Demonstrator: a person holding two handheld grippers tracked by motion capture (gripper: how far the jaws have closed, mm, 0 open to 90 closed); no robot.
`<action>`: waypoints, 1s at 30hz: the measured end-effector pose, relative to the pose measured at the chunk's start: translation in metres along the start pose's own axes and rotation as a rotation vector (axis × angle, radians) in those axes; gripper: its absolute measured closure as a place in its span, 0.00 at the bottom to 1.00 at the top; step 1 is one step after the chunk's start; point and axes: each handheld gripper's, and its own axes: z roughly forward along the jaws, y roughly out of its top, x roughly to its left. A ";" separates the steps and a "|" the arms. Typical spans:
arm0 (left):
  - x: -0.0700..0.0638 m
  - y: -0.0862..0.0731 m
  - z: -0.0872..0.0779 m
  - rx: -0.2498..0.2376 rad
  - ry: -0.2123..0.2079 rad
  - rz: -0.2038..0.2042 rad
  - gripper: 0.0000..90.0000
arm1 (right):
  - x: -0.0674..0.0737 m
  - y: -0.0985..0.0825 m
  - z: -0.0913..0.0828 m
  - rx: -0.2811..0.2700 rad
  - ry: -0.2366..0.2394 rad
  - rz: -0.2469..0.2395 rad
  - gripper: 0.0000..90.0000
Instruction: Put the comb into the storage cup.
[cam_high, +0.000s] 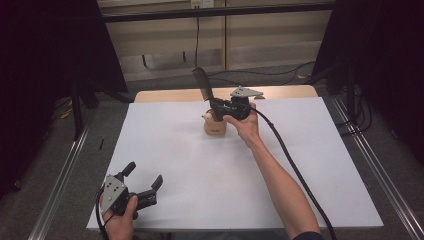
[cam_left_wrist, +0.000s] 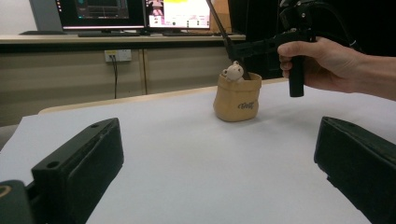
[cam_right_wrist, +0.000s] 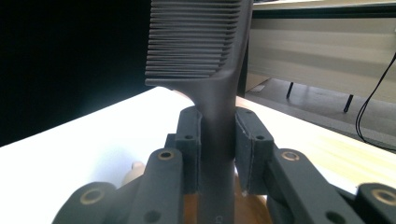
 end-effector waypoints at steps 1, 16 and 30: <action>0.000 0.000 0.000 0.001 0.000 0.000 0.02 | 0.000 -0.001 0.000 -0.003 0.001 0.004 0.81; 0.001 0.000 -0.001 0.001 0.004 0.003 0.02 | 0.002 -0.007 0.002 0.017 0.002 0.009 0.81; 0.000 0.000 0.000 -0.002 0.003 -0.002 0.02 | -0.001 -0.013 0.000 0.044 -0.014 0.014 0.81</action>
